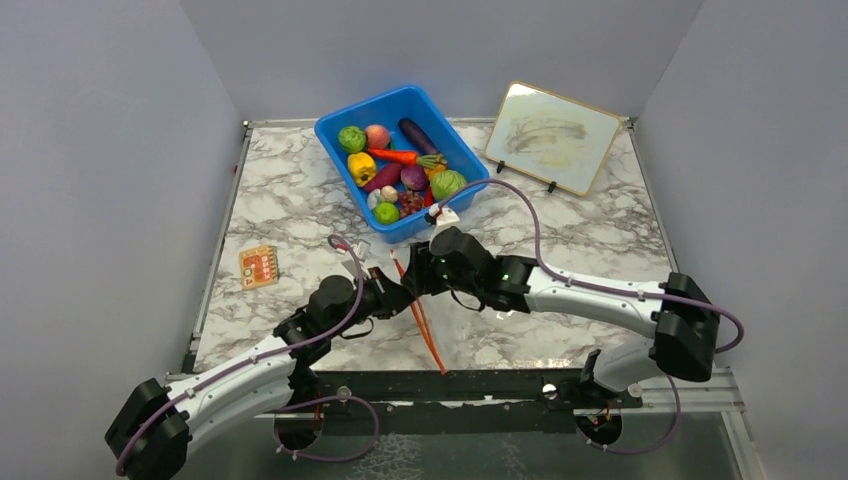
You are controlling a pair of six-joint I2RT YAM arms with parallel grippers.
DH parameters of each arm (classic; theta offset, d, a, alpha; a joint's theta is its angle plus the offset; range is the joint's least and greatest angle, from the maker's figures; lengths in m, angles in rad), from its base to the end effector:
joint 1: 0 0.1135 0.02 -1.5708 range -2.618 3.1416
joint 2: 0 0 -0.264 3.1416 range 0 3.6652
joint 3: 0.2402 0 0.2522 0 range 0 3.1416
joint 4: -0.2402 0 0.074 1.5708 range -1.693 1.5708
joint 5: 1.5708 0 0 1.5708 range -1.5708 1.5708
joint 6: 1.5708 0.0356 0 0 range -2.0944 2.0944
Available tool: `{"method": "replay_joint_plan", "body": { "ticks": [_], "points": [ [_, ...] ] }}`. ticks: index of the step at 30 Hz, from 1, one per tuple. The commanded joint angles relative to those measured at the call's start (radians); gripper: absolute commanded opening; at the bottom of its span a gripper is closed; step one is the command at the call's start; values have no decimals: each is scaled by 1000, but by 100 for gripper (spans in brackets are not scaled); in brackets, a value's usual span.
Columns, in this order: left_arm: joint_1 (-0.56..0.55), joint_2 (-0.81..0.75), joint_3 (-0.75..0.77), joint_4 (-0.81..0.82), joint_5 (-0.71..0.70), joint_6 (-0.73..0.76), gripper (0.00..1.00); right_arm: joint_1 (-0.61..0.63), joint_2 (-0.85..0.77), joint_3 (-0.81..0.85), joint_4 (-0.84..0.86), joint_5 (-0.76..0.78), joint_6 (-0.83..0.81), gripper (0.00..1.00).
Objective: Place the food in the zip-top bag and seal the zipper
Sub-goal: Open the zipper of the food storage bag.
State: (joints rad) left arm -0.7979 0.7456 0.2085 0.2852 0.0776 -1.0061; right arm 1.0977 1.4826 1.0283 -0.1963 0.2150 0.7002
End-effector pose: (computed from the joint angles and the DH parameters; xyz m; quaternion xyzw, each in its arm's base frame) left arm 0.1190 -0.1260 0.1915 -0.0584 0.7879 -0.4993 0.3556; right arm 0.1570 0.2901 0.2570 -0.1292 0.8827 0.2857 0.3500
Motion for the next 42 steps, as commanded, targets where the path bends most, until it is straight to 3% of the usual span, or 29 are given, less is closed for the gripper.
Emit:
{"method": "replay_joint_plan", "body": {
  "ticks": [1,12,20,23,30,34,38,42],
  "points": [
    [3,-28,-1,29,-24,-21,0,2,-113,-40,-89,-69,-48,49],
    [3,-30,15,21,-7,-32,0,29,-184,-134,-106,-191,-61,46],
    [3,-14,41,4,-7,-30,0,58,-163,-128,-104,-147,-44,50],
    [3,-6,56,-4,1,-26,0,70,-149,-112,-150,-51,-26,49],
    [3,11,133,-106,8,15,0,70,-136,-78,-254,151,-14,17],
    [3,27,258,-265,-3,94,0,70,-160,-22,-328,266,-20,2],
    [3,91,450,-485,-35,209,0,69,-218,56,-465,481,12,1],
    [3,188,625,-677,-16,300,0,64,-286,104,-580,596,39,1]
  ]
}}
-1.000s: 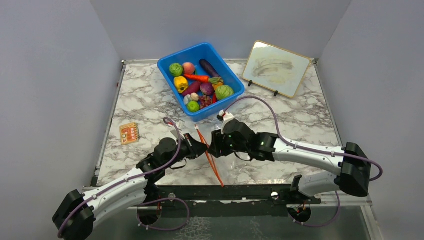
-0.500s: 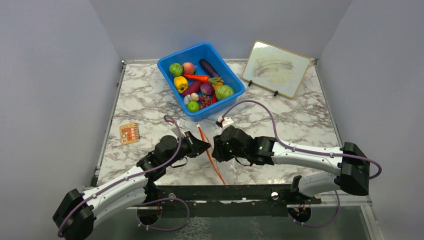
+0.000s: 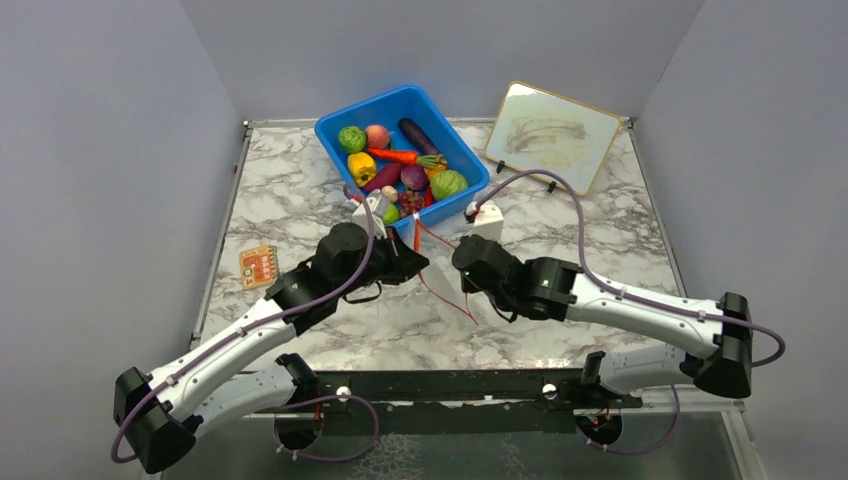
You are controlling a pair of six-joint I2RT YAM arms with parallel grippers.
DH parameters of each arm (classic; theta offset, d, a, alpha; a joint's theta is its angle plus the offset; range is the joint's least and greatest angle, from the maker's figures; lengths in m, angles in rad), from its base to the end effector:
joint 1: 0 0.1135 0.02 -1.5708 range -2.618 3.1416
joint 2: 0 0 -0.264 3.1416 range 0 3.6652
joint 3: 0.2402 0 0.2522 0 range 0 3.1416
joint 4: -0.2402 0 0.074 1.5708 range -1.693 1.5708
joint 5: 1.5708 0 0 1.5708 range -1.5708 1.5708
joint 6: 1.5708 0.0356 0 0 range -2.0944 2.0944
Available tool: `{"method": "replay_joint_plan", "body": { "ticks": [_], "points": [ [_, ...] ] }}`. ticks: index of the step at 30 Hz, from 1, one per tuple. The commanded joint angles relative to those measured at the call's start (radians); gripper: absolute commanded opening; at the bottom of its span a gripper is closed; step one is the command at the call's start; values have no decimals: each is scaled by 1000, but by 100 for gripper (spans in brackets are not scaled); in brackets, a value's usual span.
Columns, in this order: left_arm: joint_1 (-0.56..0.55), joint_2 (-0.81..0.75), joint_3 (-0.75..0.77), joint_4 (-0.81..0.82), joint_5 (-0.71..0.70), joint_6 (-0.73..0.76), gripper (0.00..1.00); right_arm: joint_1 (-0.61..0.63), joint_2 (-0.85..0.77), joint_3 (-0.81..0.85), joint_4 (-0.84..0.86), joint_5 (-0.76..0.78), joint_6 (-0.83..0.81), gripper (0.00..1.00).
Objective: Place the food in the zip-top bag and seal the zipper
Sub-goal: Open the zipper of the food storage bag.
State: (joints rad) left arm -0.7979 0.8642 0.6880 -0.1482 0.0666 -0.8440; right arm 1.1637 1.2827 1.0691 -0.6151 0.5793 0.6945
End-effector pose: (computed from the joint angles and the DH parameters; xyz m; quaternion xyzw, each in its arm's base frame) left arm 0.1408 -0.1478 0.2955 0.0007 0.8118 -0.4453 0.3778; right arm 0.1237 0.2377 0.2968 -0.1069 0.8927 0.1190 0.4212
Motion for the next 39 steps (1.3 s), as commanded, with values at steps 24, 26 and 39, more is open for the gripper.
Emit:
{"method": "replay_joint_plan", "body": {
  "ticks": [24,26,39],
  "points": [
    [5,287,421,-397,92,200,41,-30,-182,3,28,79,82,1],
    [5,288,388,-322,145,161,51,-30,-173,3,94,61,69,1],
    [6,353,293,-74,104,97,76,-30,-80,14,210,102,40,1]
  ]
}}
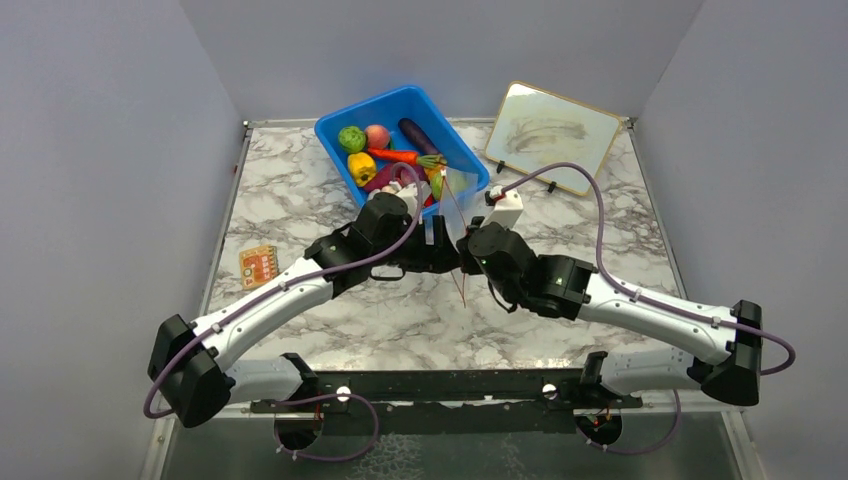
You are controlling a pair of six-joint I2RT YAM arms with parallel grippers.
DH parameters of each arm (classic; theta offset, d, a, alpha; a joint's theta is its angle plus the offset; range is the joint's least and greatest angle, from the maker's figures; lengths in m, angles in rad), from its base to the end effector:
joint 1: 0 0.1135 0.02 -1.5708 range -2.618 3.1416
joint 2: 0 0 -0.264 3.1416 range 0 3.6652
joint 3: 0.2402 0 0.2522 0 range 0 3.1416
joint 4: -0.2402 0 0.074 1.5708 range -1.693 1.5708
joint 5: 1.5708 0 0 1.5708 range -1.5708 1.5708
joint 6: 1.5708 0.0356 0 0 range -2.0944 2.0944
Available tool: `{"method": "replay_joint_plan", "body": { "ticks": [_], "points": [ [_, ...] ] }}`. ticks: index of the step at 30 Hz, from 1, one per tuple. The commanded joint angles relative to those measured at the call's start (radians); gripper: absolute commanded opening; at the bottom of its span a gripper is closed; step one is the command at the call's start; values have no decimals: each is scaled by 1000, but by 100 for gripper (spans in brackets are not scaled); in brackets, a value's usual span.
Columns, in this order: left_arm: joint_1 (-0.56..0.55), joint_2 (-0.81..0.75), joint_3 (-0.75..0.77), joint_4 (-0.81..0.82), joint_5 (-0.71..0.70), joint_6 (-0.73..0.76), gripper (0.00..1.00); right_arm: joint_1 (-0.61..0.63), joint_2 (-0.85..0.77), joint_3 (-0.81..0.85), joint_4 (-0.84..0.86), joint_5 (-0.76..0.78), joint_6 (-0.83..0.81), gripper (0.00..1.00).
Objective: Place the food in the zip-top bag and seal the zipper
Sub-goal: Open the zipper of the food storage bag.
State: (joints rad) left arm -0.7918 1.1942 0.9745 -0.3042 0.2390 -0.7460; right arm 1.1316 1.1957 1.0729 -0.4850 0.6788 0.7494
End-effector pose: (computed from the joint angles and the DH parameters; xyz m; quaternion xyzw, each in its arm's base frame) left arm 0.1830 -0.1974 0.3098 0.0793 0.8583 -0.4193 0.2849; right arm 0.1296 0.2233 0.3306 -0.0074 0.8498 0.1789 0.4958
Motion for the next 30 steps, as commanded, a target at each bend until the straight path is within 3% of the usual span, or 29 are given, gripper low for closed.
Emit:
{"method": "replay_joint_plan", "body": {
  "ticks": [1,3,5,8,11,18,20,24,25,27,30],
  "points": [
    [1,24,7,75,-105,5,73,1,10,9,79,4,-20,1],
    [0,22,13,49,-200,24,56,2,15,10,64,17,-35,1],
    [0,10,32,-2,-309,54,30,2,26,21,-1,63,-40,1],
    [2,-37,56,-91,-461,103,2,-18,43,73,-206,147,36,1],
    [7,-97,61,-134,-551,151,0,-55,4,75,-321,180,66,1],
    [28,-153,93,-238,-631,197,0,-111,-109,7,-347,147,79,1],
    [28,-159,96,-233,-594,206,0,-110,-105,-20,-316,92,87,1],
    [28,-137,98,-158,-350,254,0,-110,-98,-94,-130,-126,26,1],
    [28,-124,102,-150,-305,258,0,-111,-100,-104,-85,-192,14,3],
    [28,-101,113,-148,-257,257,0,-111,-102,-112,-1,-309,-24,18],
    [28,-78,115,-149,-244,249,0,-111,-87,-61,5,-389,-38,35]
  ]
}}
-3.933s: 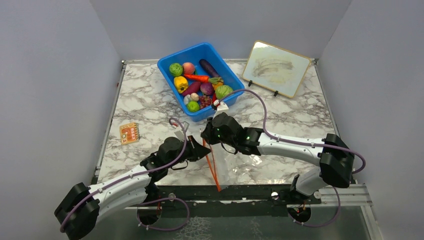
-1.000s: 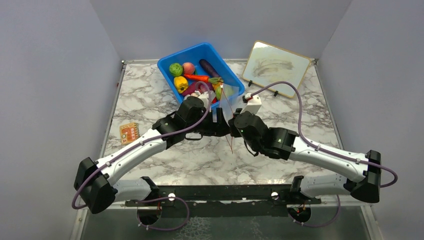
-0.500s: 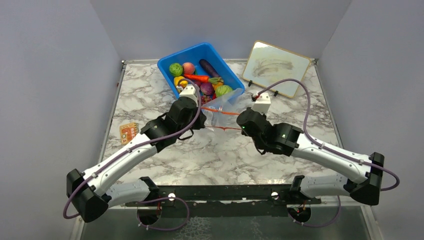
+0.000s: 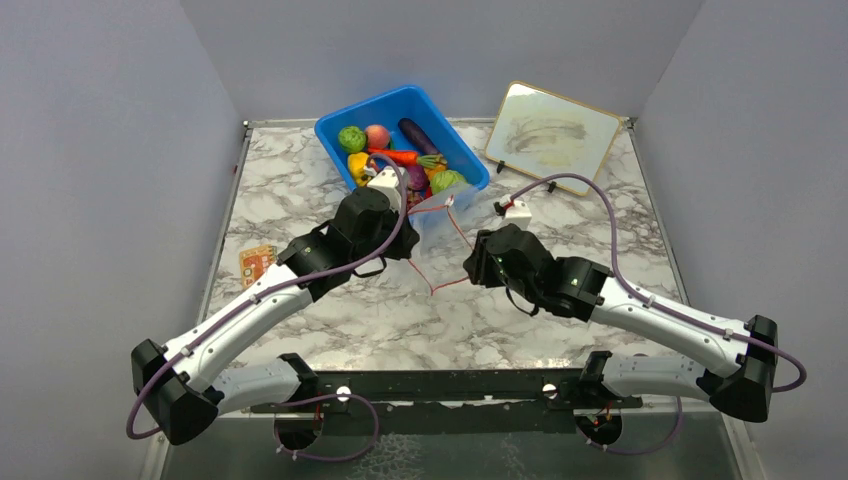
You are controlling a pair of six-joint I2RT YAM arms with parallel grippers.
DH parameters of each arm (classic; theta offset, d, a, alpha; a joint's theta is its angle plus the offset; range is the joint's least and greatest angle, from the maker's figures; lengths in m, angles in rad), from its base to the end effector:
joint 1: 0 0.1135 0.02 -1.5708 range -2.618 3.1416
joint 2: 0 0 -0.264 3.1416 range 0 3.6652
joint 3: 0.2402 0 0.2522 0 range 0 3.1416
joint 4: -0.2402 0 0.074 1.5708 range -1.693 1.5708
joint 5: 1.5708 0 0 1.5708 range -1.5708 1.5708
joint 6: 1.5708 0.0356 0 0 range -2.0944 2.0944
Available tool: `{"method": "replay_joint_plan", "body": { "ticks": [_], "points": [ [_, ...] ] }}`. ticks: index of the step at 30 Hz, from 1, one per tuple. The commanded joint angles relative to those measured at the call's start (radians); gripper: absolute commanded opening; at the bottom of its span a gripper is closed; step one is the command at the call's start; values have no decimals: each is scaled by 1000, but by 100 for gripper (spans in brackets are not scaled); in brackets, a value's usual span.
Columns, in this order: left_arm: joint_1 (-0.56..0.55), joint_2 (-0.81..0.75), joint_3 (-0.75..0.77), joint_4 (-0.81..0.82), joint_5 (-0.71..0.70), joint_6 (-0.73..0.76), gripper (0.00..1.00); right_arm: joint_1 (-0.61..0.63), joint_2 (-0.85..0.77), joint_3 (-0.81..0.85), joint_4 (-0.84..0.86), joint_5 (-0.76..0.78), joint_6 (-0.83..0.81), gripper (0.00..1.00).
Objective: Place the food in the zip-top bag and seal the zipper
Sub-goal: Open the zipper of the food storage bag.
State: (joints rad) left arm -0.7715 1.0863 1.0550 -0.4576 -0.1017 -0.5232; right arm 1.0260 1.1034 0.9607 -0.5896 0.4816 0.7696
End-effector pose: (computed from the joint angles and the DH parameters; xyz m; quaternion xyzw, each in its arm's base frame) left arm 0.1748 -0.1650 0.3480 0.0800 0.8528 -0.2754 0.4365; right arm 0.1336 0.1886 0.3032 -0.0171 0.8922 0.1734 0.4168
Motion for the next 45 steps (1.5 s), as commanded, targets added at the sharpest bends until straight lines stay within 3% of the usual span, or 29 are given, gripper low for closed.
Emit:
{"method": "replay_joint_plan", "body": {
  "ticks": [1,7,12,14,18,20,23,30,38,42,45],
  "points": [
    [8,36,35,3,98,24,0,-4,11,74,99,-214,-65,39],
    [8,71,36,-1,92,20,0,-5,5,182,34,-315,-72,50],
    [8,97,35,-1,88,14,0,-5,-17,239,36,-342,-64,52],
    [8,102,42,1,90,8,0,-5,-16,243,87,-372,-60,41],
    [8,107,62,0,104,5,0,-5,70,271,179,-412,-36,8],
    [8,100,74,1,118,2,0,-5,121,272,228,-378,-21,1],
    [8,83,93,-1,147,-1,0,-4,197,293,283,-322,-20,1],
    [8,56,165,-51,198,4,0,-6,255,254,231,33,-33,1],
    [7,23,215,-86,216,-28,0,-50,252,148,133,197,43,1],
    [8,14,222,-87,195,-20,0,-79,193,124,119,170,55,1],
    [8,42,207,-78,206,-8,0,-80,121,129,230,-26,30,1]
  ]
}}
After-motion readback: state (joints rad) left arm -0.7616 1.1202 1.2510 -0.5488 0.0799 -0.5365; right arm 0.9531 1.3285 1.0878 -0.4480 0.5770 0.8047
